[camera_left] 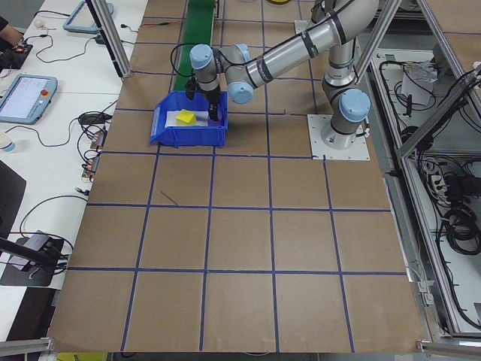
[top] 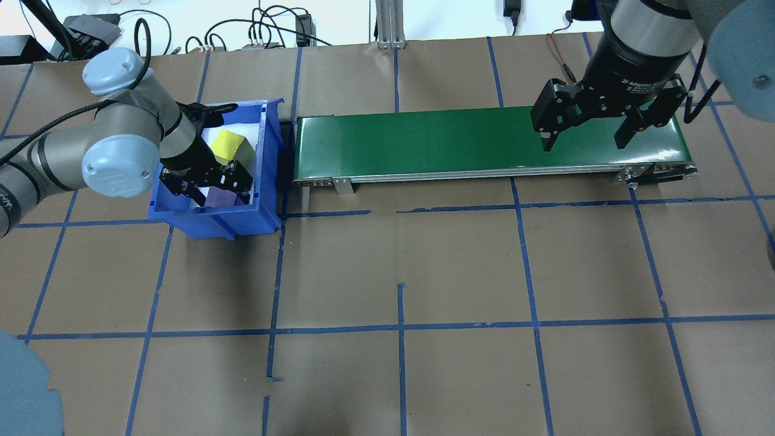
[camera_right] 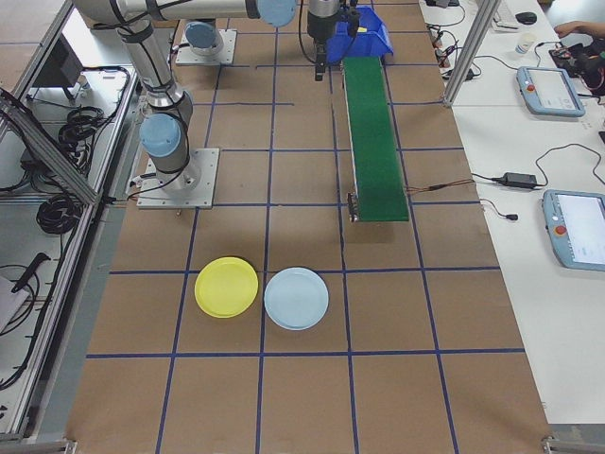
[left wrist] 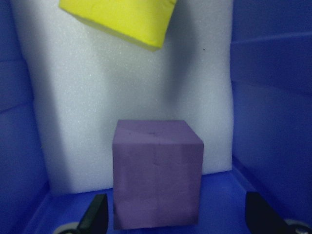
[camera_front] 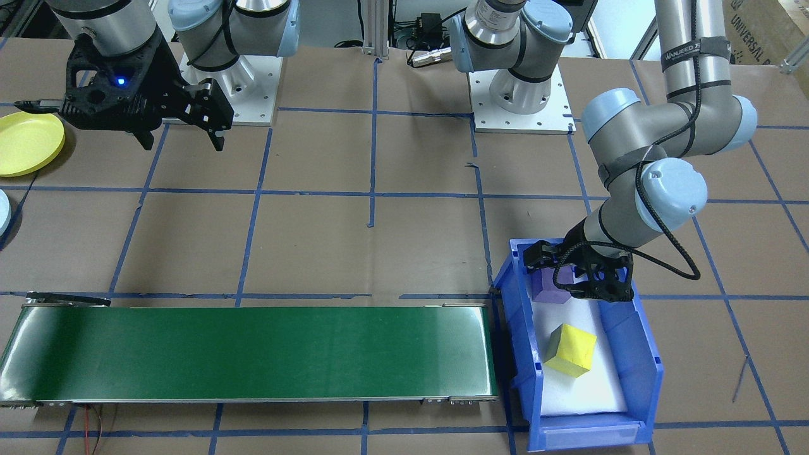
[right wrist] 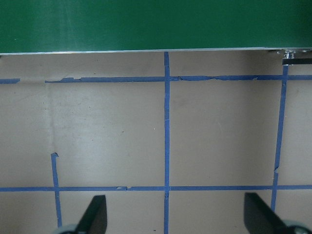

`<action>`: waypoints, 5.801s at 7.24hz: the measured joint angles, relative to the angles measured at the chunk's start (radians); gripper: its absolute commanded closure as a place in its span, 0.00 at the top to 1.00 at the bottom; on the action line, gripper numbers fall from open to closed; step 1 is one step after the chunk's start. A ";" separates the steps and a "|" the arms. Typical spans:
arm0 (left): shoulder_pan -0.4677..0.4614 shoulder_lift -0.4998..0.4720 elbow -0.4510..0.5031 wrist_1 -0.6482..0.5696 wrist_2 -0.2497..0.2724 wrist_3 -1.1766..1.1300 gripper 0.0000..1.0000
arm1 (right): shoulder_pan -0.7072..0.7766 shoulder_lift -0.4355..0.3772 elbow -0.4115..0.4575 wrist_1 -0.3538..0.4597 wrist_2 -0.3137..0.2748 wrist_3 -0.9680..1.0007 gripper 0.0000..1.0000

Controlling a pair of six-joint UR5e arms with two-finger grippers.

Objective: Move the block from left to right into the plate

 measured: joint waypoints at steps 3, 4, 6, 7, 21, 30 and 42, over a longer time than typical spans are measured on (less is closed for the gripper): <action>0.001 -0.025 0.003 0.025 0.006 0.002 0.31 | 0.000 0.000 0.000 0.000 0.000 0.000 1.00; 0.001 -0.015 0.011 0.028 0.027 0.004 0.31 | 0.000 0.000 0.000 0.000 0.000 0.000 1.00; 0.001 0.046 0.033 0.028 0.074 0.003 0.31 | 0.000 0.000 0.000 0.000 0.000 0.000 1.00; -0.001 0.099 0.047 0.016 0.080 0.001 0.31 | 0.000 0.000 0.000 0.000 0.000 0.000 1.00; -0.299 -0.095 0.223 0.265 0.028 -0.336 1.00 | 0.000 0.002 0.000 0.000 0.000 0.000 1.00; -0.025 -0.096 0.205 0.195 0.040 0.113 0.98 | 0.000 0.002 0.000 0.000 0.000 0.000 1.00; -0.039 -0.001 0.168 0.182 0.043 0.260 0.47 | -0.002 0.002 0.000 -0.001 -0.001 -0.001 1.00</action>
